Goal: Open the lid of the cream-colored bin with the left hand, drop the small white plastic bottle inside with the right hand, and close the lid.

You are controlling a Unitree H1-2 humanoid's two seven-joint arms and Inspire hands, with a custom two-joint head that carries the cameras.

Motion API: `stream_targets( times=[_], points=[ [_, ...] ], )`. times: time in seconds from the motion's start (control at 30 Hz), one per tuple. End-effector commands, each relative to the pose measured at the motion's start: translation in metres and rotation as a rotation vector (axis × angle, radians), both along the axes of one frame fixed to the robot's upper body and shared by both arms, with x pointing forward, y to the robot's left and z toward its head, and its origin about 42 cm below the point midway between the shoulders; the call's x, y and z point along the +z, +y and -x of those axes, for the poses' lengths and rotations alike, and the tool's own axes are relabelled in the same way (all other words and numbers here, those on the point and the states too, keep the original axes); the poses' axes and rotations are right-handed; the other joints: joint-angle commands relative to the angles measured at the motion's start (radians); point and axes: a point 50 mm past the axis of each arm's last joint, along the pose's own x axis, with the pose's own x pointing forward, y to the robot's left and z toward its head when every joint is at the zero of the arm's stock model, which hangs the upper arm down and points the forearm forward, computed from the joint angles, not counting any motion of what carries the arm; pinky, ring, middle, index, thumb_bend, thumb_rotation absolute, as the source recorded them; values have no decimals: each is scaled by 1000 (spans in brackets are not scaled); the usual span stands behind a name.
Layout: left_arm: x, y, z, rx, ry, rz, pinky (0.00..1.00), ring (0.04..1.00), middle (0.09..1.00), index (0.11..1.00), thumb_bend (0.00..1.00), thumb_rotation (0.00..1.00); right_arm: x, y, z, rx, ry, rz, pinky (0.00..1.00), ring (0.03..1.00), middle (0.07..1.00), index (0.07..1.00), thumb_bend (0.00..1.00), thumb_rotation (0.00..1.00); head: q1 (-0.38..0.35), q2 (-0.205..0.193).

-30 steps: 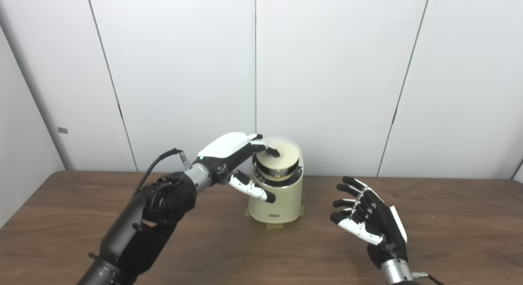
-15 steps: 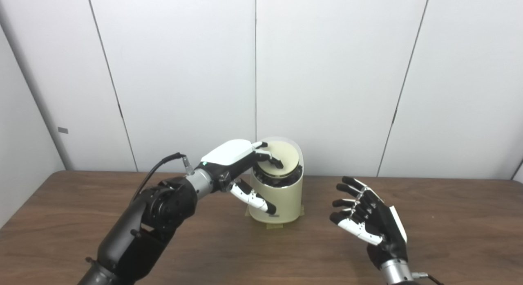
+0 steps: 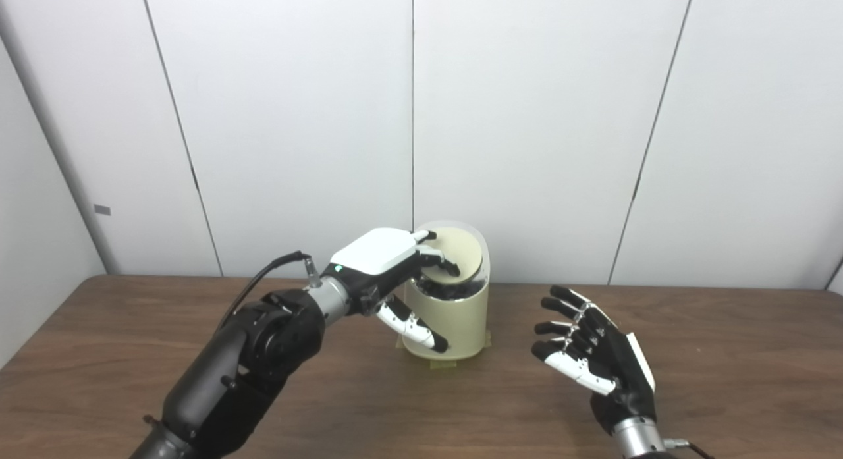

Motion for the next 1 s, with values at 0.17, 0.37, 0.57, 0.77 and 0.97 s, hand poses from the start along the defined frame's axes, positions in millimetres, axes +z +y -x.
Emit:
stream_targets(
  times=[0.17,0.37,0.57,0.77,0.97],
  points=[
    [-8,2,-9,48,57,-101,1000,1000,959,958,1000,477,24,2,-8,3,-92,2,430,583,737,756,733,228,-3,2],
    [-16,3,-10,74,128,-114,1000,1000,922,935,1000,478,26,1,-7,-2,-93,-5,437,589,733,755,723,236,-1,5],
    [-18,5,-11,74,153,-120,1000,1000,877,881,1000,480,27,1,-6,-9,-95,-6,431,572,734,759,697,214,1,7],
    [-16,7,-10,57,156,-124,1000,1000,857,849,1000,485,26,2,-6,-13,-90,-8,425,566,732,755,687,218,1,7],
    [-2,10,-4,29,93,-28,1000,1000,838,826,984,492,23,2,-8,-17,-87,-9,422,560,725,753,701,238,1,4]
  ],
)
